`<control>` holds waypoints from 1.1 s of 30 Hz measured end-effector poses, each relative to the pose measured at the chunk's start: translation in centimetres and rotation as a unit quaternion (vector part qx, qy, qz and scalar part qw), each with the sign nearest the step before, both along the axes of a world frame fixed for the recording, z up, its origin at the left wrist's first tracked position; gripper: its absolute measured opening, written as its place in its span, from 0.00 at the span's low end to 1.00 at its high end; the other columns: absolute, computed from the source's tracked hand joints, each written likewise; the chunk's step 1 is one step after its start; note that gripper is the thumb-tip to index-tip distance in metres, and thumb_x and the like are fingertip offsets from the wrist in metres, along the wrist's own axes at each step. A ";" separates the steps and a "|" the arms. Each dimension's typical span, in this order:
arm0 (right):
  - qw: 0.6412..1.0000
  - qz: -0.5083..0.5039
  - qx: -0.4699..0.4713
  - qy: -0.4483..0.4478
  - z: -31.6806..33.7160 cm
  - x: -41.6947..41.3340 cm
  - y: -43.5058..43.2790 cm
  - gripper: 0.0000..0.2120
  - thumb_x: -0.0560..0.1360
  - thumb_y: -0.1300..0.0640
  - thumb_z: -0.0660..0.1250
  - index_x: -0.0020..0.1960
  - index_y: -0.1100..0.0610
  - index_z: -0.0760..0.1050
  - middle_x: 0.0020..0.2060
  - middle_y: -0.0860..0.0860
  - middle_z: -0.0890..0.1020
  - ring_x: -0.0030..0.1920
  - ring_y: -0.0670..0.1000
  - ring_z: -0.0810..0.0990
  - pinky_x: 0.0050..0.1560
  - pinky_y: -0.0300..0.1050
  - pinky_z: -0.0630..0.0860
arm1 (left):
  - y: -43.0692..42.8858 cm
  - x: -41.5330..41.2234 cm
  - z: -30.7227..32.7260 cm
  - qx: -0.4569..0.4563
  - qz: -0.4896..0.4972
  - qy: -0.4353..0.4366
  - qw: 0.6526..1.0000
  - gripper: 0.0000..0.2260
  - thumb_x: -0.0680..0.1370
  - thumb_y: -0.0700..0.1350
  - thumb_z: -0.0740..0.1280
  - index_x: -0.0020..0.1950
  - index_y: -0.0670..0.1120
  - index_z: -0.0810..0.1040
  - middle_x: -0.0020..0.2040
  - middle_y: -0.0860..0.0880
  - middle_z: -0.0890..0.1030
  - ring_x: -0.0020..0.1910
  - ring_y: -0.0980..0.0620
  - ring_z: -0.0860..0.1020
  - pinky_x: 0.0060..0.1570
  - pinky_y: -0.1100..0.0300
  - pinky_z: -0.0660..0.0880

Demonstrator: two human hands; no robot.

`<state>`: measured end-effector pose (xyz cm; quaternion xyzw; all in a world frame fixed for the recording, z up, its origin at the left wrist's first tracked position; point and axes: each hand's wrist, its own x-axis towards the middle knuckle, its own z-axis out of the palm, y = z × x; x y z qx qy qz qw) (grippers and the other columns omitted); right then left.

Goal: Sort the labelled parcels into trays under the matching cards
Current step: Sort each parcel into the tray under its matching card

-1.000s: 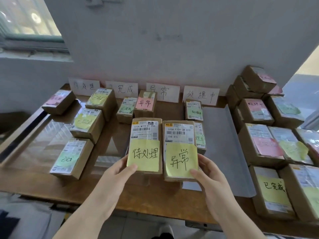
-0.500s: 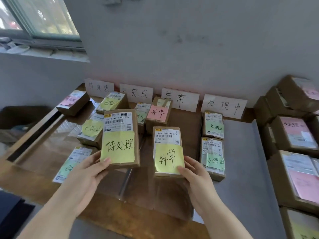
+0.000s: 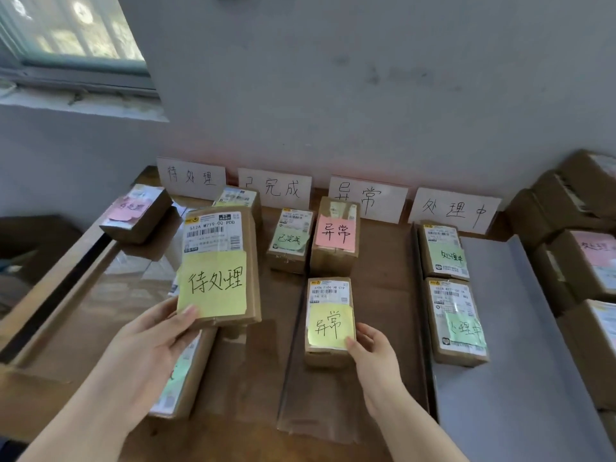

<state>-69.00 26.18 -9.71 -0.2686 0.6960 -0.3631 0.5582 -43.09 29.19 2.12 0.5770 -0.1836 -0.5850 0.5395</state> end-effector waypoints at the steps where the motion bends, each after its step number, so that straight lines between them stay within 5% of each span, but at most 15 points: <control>1: 1.000 -0.006 0.001 0.019 -0.2 0.8 -0.2 0.19 0.77 0.59 0.66 0.67 0.53 0.69 0.59 0.49 0.78 0.59 0.48 0.76 0.59 0.46 0.75 | -0.4 1.1 0.0 0.001 -0.006 0.001 1.000 0.16 0.72 0.37 0.64 0.60 0.39 0.75 0.54 0.43 0.83 0.56 0.47 0.80 0.58 0.52 0.77; 21: 0.962 -0.032 -0.067 0.262 3.2 7.9 0.9 0.21 0.80 0.59 0.60 0.71 0.50 0.66 0.67 0.48 0.73 0.67 0.48 0.71 0.59 0.39 0.69 | -3.1 10.2 -1.2 -0.001 -0.191 0.059 0.980 0.19 0.71 0.38 0.64 0.61 0.37 0.75 0.52 0.41 0.83 0.42 0.50 0.84 0.34 0.63 0.79; 26: 0.960 0.060 -0.182 0.204 8.0 12.2 3.7 0.20 0.80 0.54 0.60 0.71 0.46 0.66 0.64 0.39 0.72 0.65 0.38 0.69 0.52 0.22 0.67 | -2.5 8.5 -1.5 0.016 -0.237 0.024 0.971 0.24 0.69 0.40 0.67 0.66 0.43 0.71 0.54 0.43 0.83 0.51 0.45 0.82 0.50 0.52 0.78; 29: 0.948 0.137 -0.213 0.193 9.2 14.3 5.4 0.23 0.79 0.47 0.58 0.74 0.43 0.60 0.66 0.35 0.68 0.66 0.33 0.64 0.62 0.26 0.63 | -1.3 6.8 -1.4 0.006 -0.259 -0.035 0.965 0.27 0.68 0.44 0.70 0.67 0.49 0.71 0.55 0.48 0.83 0.58 0.47 0.79 0.65 0.46 0.69; 33: 0.954 0.120 -0.215 0.169 8.8 14.4 6.9 0.28 0.77 0.45 0.60 0.75 0.43 0.56 0.69 0.35 0.67 0.67 0.33 0.63 0.66 0.31 0.64 | 0.8 4.3 -1.3 -0.026 -0.272 -0.167 0.948 0.20 0.76 0.48 0.68 0.67 0.57 0.70 0.55 0.59 0.81 0.58 0.60 0.77 0.61 0.60 0.70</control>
